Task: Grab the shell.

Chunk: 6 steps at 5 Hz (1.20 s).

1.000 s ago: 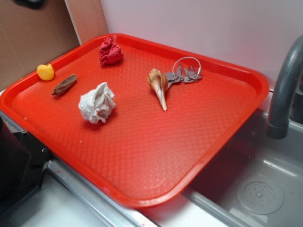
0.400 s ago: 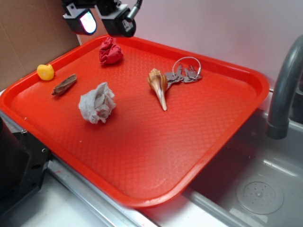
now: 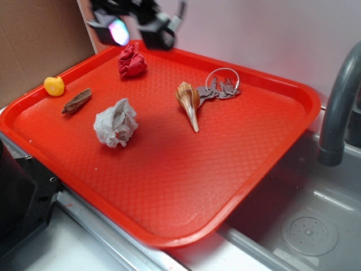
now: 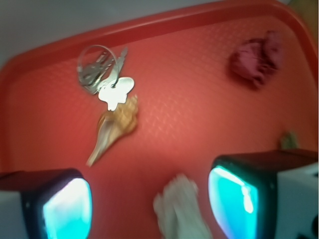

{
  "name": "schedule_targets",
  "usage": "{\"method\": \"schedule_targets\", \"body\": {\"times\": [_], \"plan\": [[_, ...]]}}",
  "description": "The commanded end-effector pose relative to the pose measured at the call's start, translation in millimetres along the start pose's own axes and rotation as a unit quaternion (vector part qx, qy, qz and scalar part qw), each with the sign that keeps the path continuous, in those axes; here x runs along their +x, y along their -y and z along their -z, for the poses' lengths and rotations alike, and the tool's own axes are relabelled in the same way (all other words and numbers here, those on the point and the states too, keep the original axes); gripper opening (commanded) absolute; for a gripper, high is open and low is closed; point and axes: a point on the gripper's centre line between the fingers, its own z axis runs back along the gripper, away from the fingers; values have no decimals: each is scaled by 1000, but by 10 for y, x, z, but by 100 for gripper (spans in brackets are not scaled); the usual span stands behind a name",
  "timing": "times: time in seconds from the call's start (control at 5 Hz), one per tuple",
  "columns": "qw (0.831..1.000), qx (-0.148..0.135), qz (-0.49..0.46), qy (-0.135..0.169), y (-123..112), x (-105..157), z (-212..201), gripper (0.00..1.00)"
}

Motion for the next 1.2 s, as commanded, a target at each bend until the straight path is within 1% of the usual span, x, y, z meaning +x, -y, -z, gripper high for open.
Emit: {"method": "schedule_targets", "body": {"times": [0.0, 0.2, 0.4, 0.6, 0.8, 1.0], "plan": [[998, -41, -16, 52, 248, 510, 262, 100], [999, -26, -23, 35, 264, 513, 380, 100], [999, 31, -38, -12, 143, 551, 573, 100], [997, 46, -45, -30, 50, 573, 638, 100], [997, 46, -38, -38, 94, 516, 583, 71], [998, 36, -37, -44, 162, 371, 379, 0]]}}
